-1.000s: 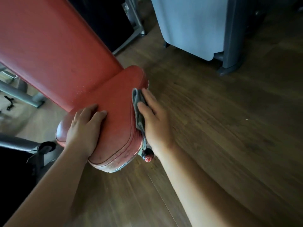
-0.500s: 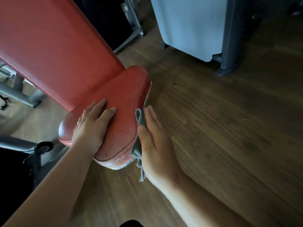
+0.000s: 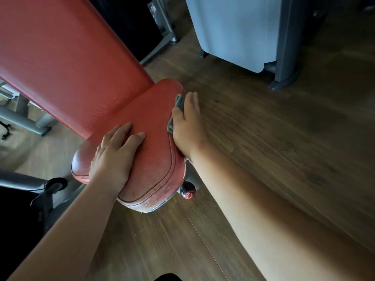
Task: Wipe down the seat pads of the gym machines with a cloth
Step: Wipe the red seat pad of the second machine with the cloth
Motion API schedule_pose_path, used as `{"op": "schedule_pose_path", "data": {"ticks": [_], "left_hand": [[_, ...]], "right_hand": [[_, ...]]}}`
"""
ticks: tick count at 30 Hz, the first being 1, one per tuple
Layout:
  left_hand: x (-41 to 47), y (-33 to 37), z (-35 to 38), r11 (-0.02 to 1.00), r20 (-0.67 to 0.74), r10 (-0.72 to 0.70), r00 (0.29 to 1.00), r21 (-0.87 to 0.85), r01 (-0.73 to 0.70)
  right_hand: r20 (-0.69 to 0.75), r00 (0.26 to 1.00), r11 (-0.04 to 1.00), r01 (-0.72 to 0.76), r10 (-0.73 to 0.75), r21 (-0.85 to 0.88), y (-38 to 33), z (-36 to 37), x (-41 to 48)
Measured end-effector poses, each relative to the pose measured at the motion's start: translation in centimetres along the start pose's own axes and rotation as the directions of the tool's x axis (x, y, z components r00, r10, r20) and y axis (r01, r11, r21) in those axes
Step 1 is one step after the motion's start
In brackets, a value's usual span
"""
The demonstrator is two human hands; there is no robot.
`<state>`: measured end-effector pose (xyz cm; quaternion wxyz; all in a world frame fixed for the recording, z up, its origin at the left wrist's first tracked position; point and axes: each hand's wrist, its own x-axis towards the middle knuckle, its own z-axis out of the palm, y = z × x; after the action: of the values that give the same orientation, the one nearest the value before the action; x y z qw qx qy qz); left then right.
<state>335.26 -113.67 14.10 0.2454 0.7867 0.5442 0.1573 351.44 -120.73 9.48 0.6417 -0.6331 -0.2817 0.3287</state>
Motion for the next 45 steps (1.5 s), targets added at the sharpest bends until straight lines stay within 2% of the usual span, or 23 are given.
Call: {"op": "schedule_pose_path", "data": {"ticks": [5,7,10,13,16,21,24,26,30,34,36,38,41,43,45], "left_hand": [[0.1,0.0,0.1,1.0,-0.013,0.0,1.0,0.001,0.0],[0.2,0.0,0.1,1.0,-0.014,0.002,1.0,-0.002,-0.002],[0.1,0.0,0.1,1.0,-0.021,-0.005,1.0,-0.029,0.004],[-0.1,0.0,0.2,0.999,-0.028,0.001,1.0,-0.039,-0.002],[0.1,0.0,0.2,1.0,-0.028,0.001,1.0,-0.031,-0.002],[0.1,-0.1,0.2,0.999,-0.028,-0.003,1.0,-0.041,0.002],[-0.1,-0.1,0.2,0.999,-0.02,0.004,1.0,-0.037,-0.004],[0.0,0.0,0.2,1.0,-0.022,0.002,1.0,-0.023,-0.003],[0.0,0.3,0.2,1.0,-0.021,0.009,1.0,-0.005,-0.009],[-0.3,0.5,0.1,1.0,-0.02,0.004,1.0,0.014,-0.004],[-0.3,0.5,0.1,0.999,-0.016,0.002,1.0,0.033,-0.001],[-0.3,0.5,0.0,0.999,-0.018,0.0,1.0,0.032,0.001],[-0.1,0.3,0.0,0.999,-0.02,0.0,1.0,0.04,0.001],[-0.2,0.3,0.0,0.999,-0.015,0.003,1.0,0.046,-0.002],[-0.3,0.3,-0.1,0.999,-0.017,0.002,1.0,0.045,-0.002]], "right_hand": [[0.099,0.994,0.985,0.032,-0.049,0.172,1.6,-0.4,-5.3],[0.019,0.998,0.997,0.056,-0.058,0.056,1.3,-0.2,-1.5],[-0.099,0.995,0.999,-0.031,0.032,0.01,-0.5,-0.2,5.0],[-0.061,0.997,0.998,0.045,-0.048,-0.041,0.7,0.5,1.8],[-0.005,0.995,0.995,0.1,-0.1,0.027,1.6,0.3,-1.0],[-0.058,0.998,0.998,-0.016,0.02,0.056,-0.3,-0.7,5.8],[-0.003,0.998,0.998,0.063,-0.064,-0.023,1.0,0.2,0.3],[0.044,0.994,0.995,0.096,-0.097,0.011,1.7,0.2,-1.7],[-0.002,1.0,1.0,0.019,-0.019,0.021,-0.3,-0.3,1.6],[0.071,0.996,0.988,0.049,-0.06,0.148,0.1,-0.2,-6.4],[0.043,0.997,0.972,0.048,-0.059,0.232,0.5,0.0,-11.5],[-0.016,0.995,0.985,0.102,-0.101,0.137,1.0,0.3,-11.3],[-0.053,0.997,0.997,0.059,-0.056,0.054,0.3,0.0,-7.5],[-0.094,0.994,0.998,0.055,-0.051,0.042,0.3,0.5,-9.0],[-0.09,0.99,0.993,0.113,-0.109,0.039,0.3,1.2,-12.2]]}}
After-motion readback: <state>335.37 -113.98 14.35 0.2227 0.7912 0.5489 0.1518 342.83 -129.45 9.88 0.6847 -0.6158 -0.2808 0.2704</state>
